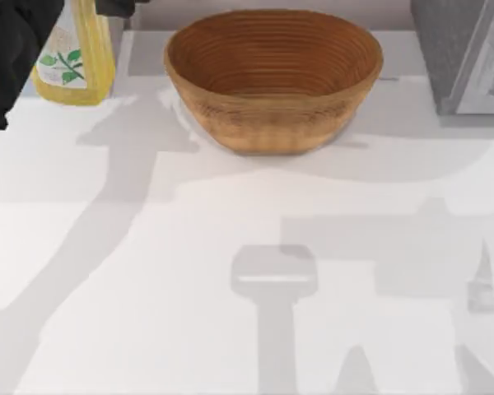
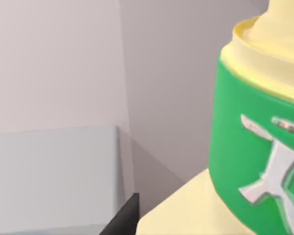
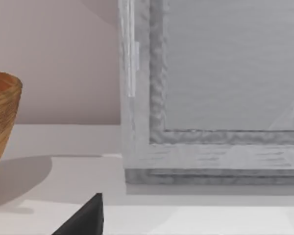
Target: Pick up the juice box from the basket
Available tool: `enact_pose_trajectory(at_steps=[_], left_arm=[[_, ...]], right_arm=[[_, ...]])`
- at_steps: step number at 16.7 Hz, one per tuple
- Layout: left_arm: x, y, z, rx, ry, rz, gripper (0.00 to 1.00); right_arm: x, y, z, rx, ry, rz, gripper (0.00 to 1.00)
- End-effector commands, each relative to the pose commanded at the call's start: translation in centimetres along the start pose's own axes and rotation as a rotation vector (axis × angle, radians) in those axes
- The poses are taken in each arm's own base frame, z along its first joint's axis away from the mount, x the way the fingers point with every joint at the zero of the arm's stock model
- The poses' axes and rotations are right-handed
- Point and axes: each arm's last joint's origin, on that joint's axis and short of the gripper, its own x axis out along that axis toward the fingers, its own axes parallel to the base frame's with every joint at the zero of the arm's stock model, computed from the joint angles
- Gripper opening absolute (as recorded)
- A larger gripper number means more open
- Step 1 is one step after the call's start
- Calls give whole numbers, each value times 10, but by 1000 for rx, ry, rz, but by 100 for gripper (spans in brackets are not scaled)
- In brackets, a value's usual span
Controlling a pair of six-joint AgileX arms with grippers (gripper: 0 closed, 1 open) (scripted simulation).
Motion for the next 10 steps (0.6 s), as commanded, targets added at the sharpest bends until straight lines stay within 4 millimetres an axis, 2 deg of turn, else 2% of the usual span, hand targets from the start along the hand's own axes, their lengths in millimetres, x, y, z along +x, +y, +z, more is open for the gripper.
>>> enact_pose_trajectory(at_steps=[2,5,7,10], left_arm=[[-42,30,-13,-13,-20,6,0],[-98,61,-50,-30,-53,23,0],[-125,73,-83,-38,-72,38,0],[-148,82,-133,-46,-88,61,0]], right_arm=[[0,0,0,0,0,0,100],[0,0,0,0,0,0,100],[0,0,0,0,0,0,100],[0,0,0,0,0,0,100]])
